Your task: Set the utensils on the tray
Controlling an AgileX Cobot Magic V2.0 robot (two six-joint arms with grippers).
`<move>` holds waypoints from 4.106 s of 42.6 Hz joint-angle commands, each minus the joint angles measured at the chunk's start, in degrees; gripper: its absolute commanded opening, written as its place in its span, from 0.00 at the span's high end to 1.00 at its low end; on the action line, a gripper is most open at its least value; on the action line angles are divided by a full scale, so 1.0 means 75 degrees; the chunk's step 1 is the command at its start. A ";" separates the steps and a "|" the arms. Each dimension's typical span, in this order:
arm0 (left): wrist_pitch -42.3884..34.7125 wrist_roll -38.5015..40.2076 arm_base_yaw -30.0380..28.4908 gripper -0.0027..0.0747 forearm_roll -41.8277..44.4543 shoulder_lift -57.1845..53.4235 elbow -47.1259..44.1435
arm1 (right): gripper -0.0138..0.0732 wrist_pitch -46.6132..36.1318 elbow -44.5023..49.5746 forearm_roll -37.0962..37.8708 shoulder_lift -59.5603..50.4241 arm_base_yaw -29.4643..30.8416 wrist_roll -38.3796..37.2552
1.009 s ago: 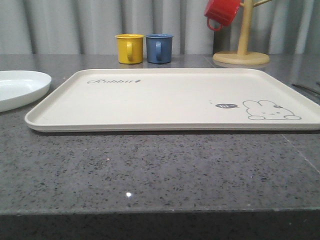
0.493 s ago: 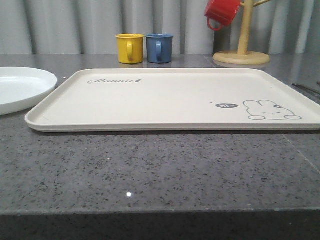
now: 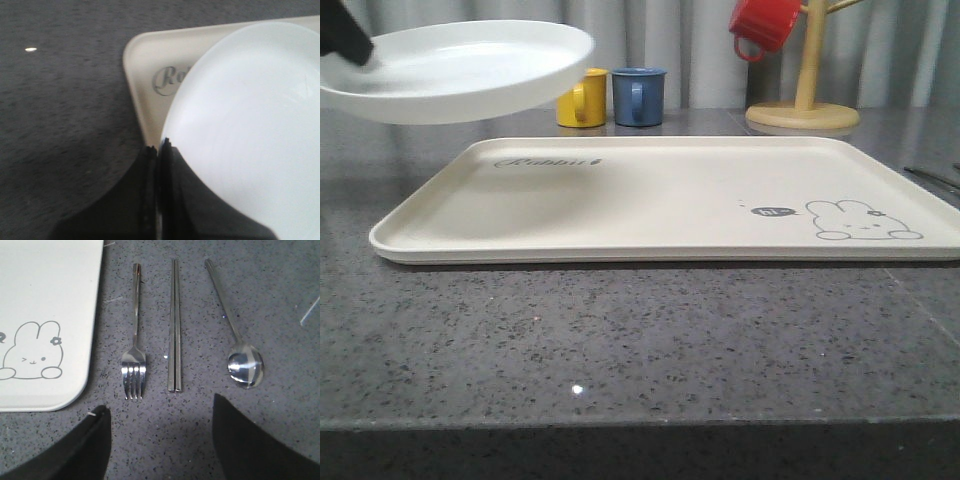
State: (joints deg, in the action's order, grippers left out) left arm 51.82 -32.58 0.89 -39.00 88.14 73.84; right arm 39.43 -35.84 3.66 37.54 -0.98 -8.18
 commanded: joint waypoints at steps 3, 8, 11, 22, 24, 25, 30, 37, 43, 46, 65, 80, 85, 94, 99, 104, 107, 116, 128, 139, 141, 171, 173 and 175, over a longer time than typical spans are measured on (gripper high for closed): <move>-0.0665 -0.0019 0.0987 0.99 -0.0415 0.0166 0.0260 | 0.30 -0.0487 -0.0191 0.0122 0.0043 0.0037 0.0052; -0.0853 -0.0019 0.1486 0.99 -0.0415 0.0605 0.0260 | 0.30 -0.0487 -0.0191 0.0122 0.0043 0.0037 0.0052; -0.0953 -0.0019 0.1632 0.99 -0.0415 0.0870 0.0260 | 0.30 -0.0487 -0.0191 0.0122 0.0043 0.0037 0.0052; -0.1015 0.0218 0.1590 0.88 -0.0296 0.1343 0.0260 | 0.30 -0.0479 -0.0191 0.0122 0.0043 0.0037 0.0052; -0.0995 0.0218 0.1590 0.80 -0.0296 0.1343 0.0260 | 0.30 -0.0479 -0.0191 0.0122 0.0043 0.0037 0.0052; -0.0977 0.0218 0.1590 0.73 -0.0296 0.1343 0.0273 | 0.30 -0.0479 -0.0191 0.0122 0.0043 0.0037 0.0052; -0.0784 0.0218 0.1590 0.46 -0.0224 0.1317 0.0302 | 0.30 -0.0479 -0.0191 0.0122 0.0043 0.0037 0.0052; -0.0514 0.0218 0.1590 0.34 0.0106 0.0916 0.0338 | 0.30 -0.0479 -0.0191 0.0122 0.0043 0.0037 0.0052; -0.0219 0.0218 0.1723 0.34 0.0418 0.0146 0.0338 | 0.30 -0.0479 -0.0191 0.0122 0.0043 0.0037 0.0052; 0.0002 0.0488 0.1958 0.34 0.0882 -0.0292 0.0338 | 0.30 -0.0479 -0.0191 0.0122 0.0043 0.0037 0.0052; -0.0104 0.3614 0.5000 0.34 0.5200 -0.2943 -0.0694 | 0.30 -0.0490 -0.0191 0.0122 0.0043 0.0037 0.0052; -0.0598 0.3614 0.5172 0.34 0.4925 -0.4983 -0.2381 | 0.30 -0.0484 -0.0191 0.0115 0.0043 0.0037 0.0052; -0.0571 0.3614 0.5172 0.34 0.4925 -0.5220 -0.2554 | 0.30 -0.0367 -0.0351 0.0080 0.0160 0.0037 0.0167; -0.0621 0.3614 0.5172 0.34 0.4925 -0.5221 -0.2555 | 0.30 0.0698 -0.1343 -0.0434 0.1165 0.0029 0.0825; -0.0621 0.3614 0.5172 0.34 0.4925 -0.5208 -0.2555 | 0.30 0.1244 -0.1964 -0.0649 0.2001 0.0029 0.0991; -0.0621 0.3614 0.5172 0.34 0.4925 -0.5208 -0.2555 | 0.30 0.1693 -0.2574 -0.0657 0.2823 0.0029 0.0991; -0.0621 0.3614 0.5172 0.34 0.4925 -0.5208 -0.2555 | 0.31 0.1964 -0.2925 -0.0664 0.3328 0.0029 0.0991; -0.0621 0.3614 0.5172 0.34 0.4925 -0.5208 -0.2555 | 0.31 0.2371 -0.3812 -0.0722 0.4708 0.0029 0.0991; -0.0621 0.3614 0.5172 0.34 0.4925 -0.5208 -0.2555 | 0.31 0.2563 -0.4768 -0.0948 0.6106 0.0029 0.0991; -0.0621 0.3614 0.5172 0.34 0.4925 -0.5208 -0.2555 | 0.31 0.2537 -0.5268 -0.0948 0.6979 0.0029 0.0991; -0.0621 0.3614 0.5172 0.34 0.4925 -0.5208 -0.2555 | 0.31 0.2511 -0.5345 -0.0948 0.7083 0.0029 0.0991; -0.0621 0.3614 0.5172 0.34 0.4925 -0.5208 -0.2555 | 0.73 0.2522 -0.5563 -0.0948 0.7681 0.0029 0.0991; -0.0621 0.3614 0.5172 0.34 0.4925 -0.5208 -0.2555 | 0.75 0.2522 -0.5563 -0.0948 0.7699 0.0029 0.0991; -0.0621 0.3614 0.5172 0.34 0.4925 -0.5208 -0.2555 | 0.76 0.2522 -0.5563 -0.0948 0.7734 0.0029 0.0991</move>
State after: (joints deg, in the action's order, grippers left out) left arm 50.94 -6.11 39.36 -1.38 49.30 53.16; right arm 58.92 -75.75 -3.36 97.49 -0.98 -1.22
